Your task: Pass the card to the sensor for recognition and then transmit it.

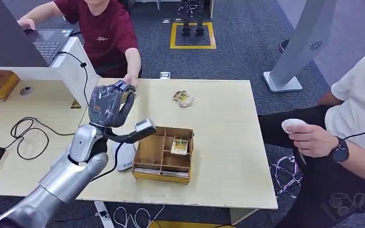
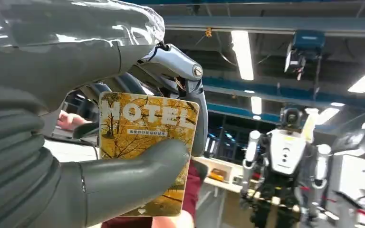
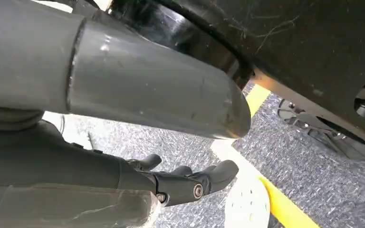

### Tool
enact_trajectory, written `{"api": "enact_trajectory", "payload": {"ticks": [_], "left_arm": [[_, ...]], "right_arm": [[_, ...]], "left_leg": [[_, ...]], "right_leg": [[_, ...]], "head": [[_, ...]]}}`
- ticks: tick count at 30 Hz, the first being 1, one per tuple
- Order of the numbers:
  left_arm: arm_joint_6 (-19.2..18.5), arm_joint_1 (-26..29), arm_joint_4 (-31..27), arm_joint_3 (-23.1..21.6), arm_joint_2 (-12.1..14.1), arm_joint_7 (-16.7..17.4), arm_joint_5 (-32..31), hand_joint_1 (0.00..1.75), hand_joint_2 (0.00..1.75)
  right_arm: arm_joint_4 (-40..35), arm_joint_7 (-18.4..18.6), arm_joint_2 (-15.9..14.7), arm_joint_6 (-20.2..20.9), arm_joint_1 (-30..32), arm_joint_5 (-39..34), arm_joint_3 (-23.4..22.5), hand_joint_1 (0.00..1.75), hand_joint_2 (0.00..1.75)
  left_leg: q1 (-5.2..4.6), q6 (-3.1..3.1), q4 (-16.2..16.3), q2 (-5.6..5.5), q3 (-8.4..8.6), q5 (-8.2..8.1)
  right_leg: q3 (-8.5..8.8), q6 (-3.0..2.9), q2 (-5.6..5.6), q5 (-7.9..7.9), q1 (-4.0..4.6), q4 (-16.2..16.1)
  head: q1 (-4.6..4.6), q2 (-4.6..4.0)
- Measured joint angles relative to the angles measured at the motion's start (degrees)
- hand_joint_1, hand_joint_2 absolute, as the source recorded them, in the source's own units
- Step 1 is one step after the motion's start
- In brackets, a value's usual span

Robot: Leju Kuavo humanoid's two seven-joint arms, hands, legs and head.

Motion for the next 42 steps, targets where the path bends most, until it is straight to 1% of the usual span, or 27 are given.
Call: {"api": "enact_trajectory", "payload": {"ticks": [4, 8, 24, 25, 26, 31, 33, 36, 39, 42], "left_arm": [[0.24, -1.84, 4.74, 0.48, -0.94, 0.33, -0.85, 1.75, 1.75], [0.39, -2.42, 7.57, 0.79, -1.36, 0.33, -0.85, 1.75, 1.75], [0.39, -2.65, 10.26, 1.01, -1.64, 0.31, -0.83, 1.75, 1.75], [0.39, -2.65, 10.28, 1.01, -1.64, 0.27, -0.83, 1.24, 1.75], [0.37, -2.66, 10.35, 1.03, -1.64, 0.18, -0.83, 0.00, 1.75], [0.89, -2.65, 10.63, 1.09, -1.64, -0.06, -0.72, 0.00, 1.75], [1.27, -2.64, 10.83, 1.29, -1.58, 0.44, -1.03, 0.00, 1.75], [2.92, -2.62, 11.44, 2.42, -0.94, 1.23, -1.62, 0.00, 1.75], [4.92, -2.48, 12.80, 4.49, 1.19, 1.90, -1.22, 0.00, 1.75], [6.41, -2.16, 14.74, 7.72, 3.43, 1.31, -0.09, 0.00, 1.75]], "right_arm": [[-0.11, 0.50, 0.00, 0.11, 0.00, -0.09, 0.55, 0.00, 0.00], [-0.11, 0.68, 0.00, 0.18, 0.00, -0.11, 1.09, 0.00, 0.00], [-0.17, 0.94, 0.00, 0.18, -0.03, -0.09, 1.86, 0.00, 0.00], [-0.15, 0.94, 0.00, 0.18, -0.03, -0.09, 1.86, 0.00, 0.00], [-0.17, 0.94, 0.00, 0.18, -0.03, -0.09, 1.86, 0.00, 0.00], [-0.17, 0.96, 0.00, 0.15, -0.05, -0.11, 2.01, 0.00, 0.00], [-0.17, 0.96, 0.00, 0.11, -0.04, -0.17, 2.10, 0.00, 0.00], [-0.17, 1.12, 0.00, -0.13, -0.03, -0.50, 2.34, 0.00, 0.00], [-0.17, 1.11, 0.00, -0.79, 0.15, -1.22, 2.58, 0.00, 0.00], [-0.15, 1.11, 0.00, -1.11, 0.41, -1.53, 2.82, 0.00, 0.00]], "left_leg": [[0.00, -0.01, 0.00, 0.02, 0.00, 0.00], [0.01, -0.01, 0.00, 0.01, -0.01, 0.00], [0.00, -0.01, 0.00, 0.01, -0.08, -0.01], [0.00, -0.01, 0.00, 0.01, -0.10, -0.01], [0.00, -0.01, 0.00, 0.01, -0.11, -0.01], [0.00, -0.01, 0.00, 0.01, -0.13, 0.00], [0.01, -0.01, 0.00, 0.01, -0.14, 0.00], [0.01, -0.01, -0.01, 0.01, -0.16, 0.00], [0.02, -0.01, -0.01, 0.12, -0.14, 0.00], [0.07, -0.03, -0.02, 0.11, -0.15, 0.01]], "right_leg": [[-0.02, 0.00, 0.02, 0.00, 0.00, 0.00], [-0.03, 0.00, 0.02, -0.01, 0.00, 0.00], [-0.09, 0.00, 0.02, -0.01, 0.00, 0.00], [-0.11, 0.00, 0.01, 0.00, 0.00, 0.00], [-0.12, 0.00, 0.01, -0.01, 0.00, 0.00], [-0.13, 0.00, 0.01, 0.00, 0.00, 0.00], [-0.13, 0.00, 0.01, 0.00, 0.00, 0.00], [-0.13, 0.00, 0.01, 0.00, 0.00, 0.01], [-0.15, -0.01, 0.13, 0.00, 0.01, 0.04], [-0.18, -0.03, 0.14, -0.01, 0.08, 0.06]], "head": [[0.00, 0.00], [0.00, 0.00], [0.00, -0.02], [0.00, -0.02], [0.00, 0.00], [0.00, 0.00], [0.00, 0.00], [0.02, 0.00], [0.00, 0.00], [0.00, 0.00]]}}
